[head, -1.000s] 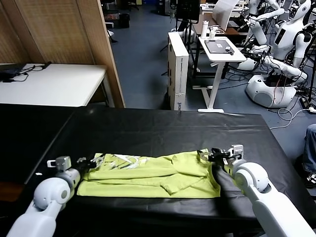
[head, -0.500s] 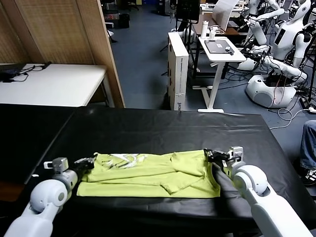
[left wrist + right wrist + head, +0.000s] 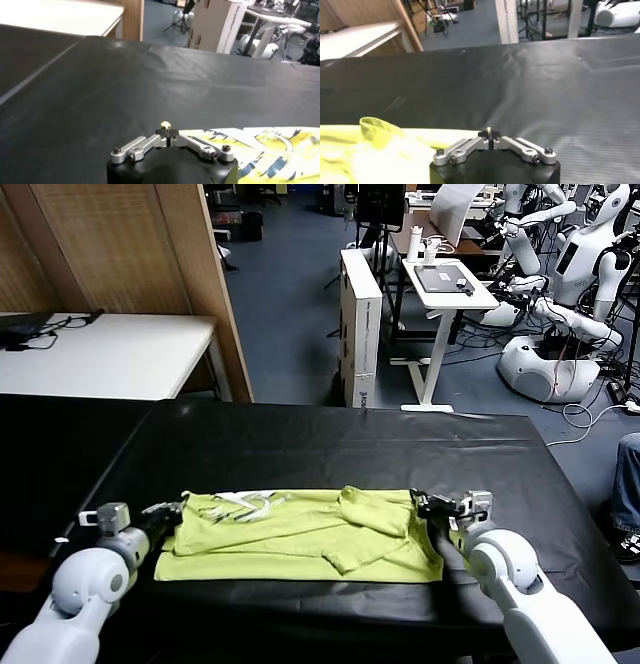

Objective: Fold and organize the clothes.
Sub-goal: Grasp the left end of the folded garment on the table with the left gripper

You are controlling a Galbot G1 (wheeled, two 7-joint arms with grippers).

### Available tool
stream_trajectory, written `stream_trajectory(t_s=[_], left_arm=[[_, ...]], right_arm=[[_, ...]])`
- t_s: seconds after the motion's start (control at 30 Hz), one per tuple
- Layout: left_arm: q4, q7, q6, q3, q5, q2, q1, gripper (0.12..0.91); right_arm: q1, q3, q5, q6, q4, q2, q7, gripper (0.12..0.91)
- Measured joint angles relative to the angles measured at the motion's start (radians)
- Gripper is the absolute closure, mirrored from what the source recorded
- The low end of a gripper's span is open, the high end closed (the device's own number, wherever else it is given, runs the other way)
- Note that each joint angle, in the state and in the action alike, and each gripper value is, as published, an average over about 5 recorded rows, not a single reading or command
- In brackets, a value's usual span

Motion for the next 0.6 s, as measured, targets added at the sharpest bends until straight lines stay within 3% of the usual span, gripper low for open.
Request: stream_trajectory(t_s=[0.17,0.27,0.37,0.43,0.53,0.6], left_arm=[[-0.009,-0.001,-0.003,-0.009,0.010,0.012,0.003,0.519],[-0.017,-0.004,-0.003,-0.021,0.005,0.030,0.014,0.330],[-0.027,-0.031,0.005,-0.040,-0.028,0.056,0.030,0.182],[-0.037,-0.062,0.010,-0.058,-0.071,0.075,0.045,0.139],[-0.059,-0.085,0.029,-0.102,-0.164,0.102,0.083,0.125],[-0.080,-0.073,0.056,-0.146,-0.243,0.113,0.122,0.124]], right_arm=[[-0.035,0.026,-0.009,0.089,0.041,-0.031,-0.030,0.257],[-0.072,0.053,-0.008,0.150,0.075,-0.050,-0.049,0.146],[-0.129,0.100,-0.002,0.212,0.116,-0.074,-0.070,0.122],[-0.176,0.141,0.005,0.250,0.144,-0.089,-0.081,0.119],[-0.250,0.207,0.015,0.286,0.179,-0.102,-0.095,0.119],[-0.296,0.246,0.017,0.296,0.196,-0.103,-0.102,0.118]])
